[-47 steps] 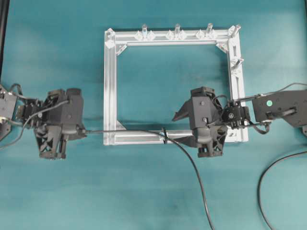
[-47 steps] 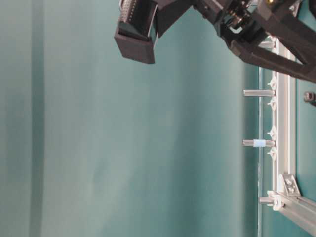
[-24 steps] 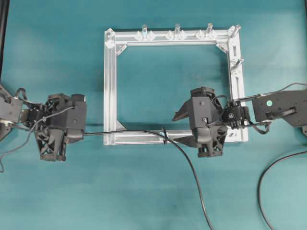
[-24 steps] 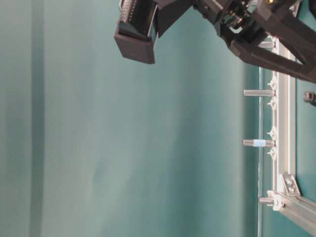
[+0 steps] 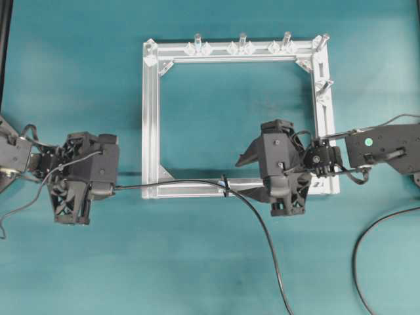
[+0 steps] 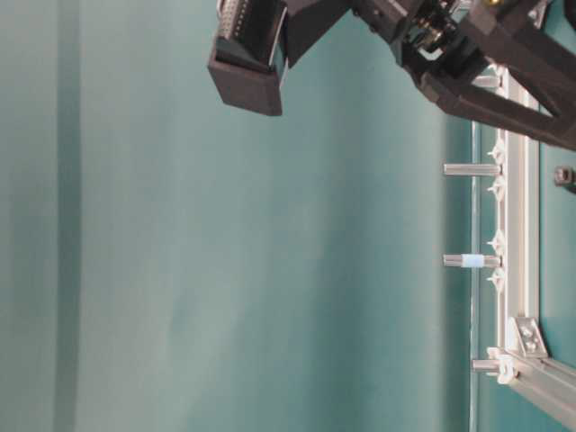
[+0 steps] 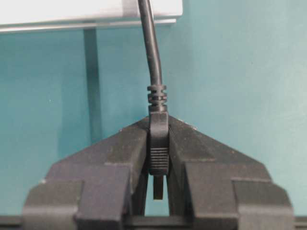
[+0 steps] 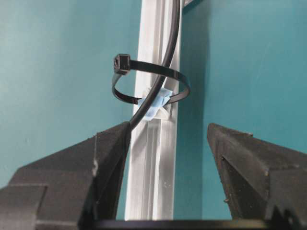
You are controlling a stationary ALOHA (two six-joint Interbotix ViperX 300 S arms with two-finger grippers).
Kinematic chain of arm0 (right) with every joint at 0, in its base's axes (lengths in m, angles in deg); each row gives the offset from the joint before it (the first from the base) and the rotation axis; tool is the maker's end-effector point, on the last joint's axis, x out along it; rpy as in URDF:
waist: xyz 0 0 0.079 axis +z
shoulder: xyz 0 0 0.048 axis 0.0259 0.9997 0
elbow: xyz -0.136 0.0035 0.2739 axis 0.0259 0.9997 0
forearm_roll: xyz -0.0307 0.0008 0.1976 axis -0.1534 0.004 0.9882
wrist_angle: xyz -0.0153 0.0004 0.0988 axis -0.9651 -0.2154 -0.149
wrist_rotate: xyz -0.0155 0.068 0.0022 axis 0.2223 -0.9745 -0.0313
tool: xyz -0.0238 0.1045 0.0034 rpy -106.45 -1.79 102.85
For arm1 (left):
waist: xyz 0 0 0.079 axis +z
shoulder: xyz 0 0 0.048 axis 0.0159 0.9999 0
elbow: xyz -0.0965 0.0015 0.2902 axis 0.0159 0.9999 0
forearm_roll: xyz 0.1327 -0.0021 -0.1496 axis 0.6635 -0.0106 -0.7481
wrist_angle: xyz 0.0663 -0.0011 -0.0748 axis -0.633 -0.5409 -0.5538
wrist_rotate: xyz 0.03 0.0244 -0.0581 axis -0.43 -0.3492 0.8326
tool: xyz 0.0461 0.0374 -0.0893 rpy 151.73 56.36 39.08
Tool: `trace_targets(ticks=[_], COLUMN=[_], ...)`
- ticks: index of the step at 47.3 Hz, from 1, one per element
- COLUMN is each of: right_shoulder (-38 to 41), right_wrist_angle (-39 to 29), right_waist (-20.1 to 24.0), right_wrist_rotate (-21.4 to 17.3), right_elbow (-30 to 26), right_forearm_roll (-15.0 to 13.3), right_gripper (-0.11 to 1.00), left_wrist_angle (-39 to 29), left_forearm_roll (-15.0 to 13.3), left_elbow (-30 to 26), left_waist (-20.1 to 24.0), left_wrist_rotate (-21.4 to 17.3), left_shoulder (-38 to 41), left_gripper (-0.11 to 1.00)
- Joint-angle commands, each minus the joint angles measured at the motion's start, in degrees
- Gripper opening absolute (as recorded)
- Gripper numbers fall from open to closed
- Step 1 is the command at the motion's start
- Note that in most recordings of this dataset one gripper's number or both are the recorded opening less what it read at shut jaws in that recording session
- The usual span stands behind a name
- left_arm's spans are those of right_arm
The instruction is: Insert the wire through the string loop located in the center.
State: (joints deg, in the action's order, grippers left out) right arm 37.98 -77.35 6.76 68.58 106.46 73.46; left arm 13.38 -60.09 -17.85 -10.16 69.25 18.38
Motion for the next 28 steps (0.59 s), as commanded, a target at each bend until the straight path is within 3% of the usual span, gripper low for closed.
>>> trace_targets(ticks=[1,28], right_shoulder=[-1.5,-1.5], right_wrist_angle=[0.3,0.4], right_waist=[0.2,0.3], right_wrist_rotate=[0.0,0.0], right_elbow=[-0.8,-0.3], right_forearm_roll=[0.0,0.0], right_gripper=[0.67,0.67], left_wrist_angle=[0.4,1.1], left_forearm_roll=[0.2,0.9], left_elbow=[-0.4,-1.6], left_waist=[-0.9,-2.1], left_wrist_rotate=[0.1,-1.1], left_shoulder=[-1.0,-1.0], left_gripper=[0.09,0.09])
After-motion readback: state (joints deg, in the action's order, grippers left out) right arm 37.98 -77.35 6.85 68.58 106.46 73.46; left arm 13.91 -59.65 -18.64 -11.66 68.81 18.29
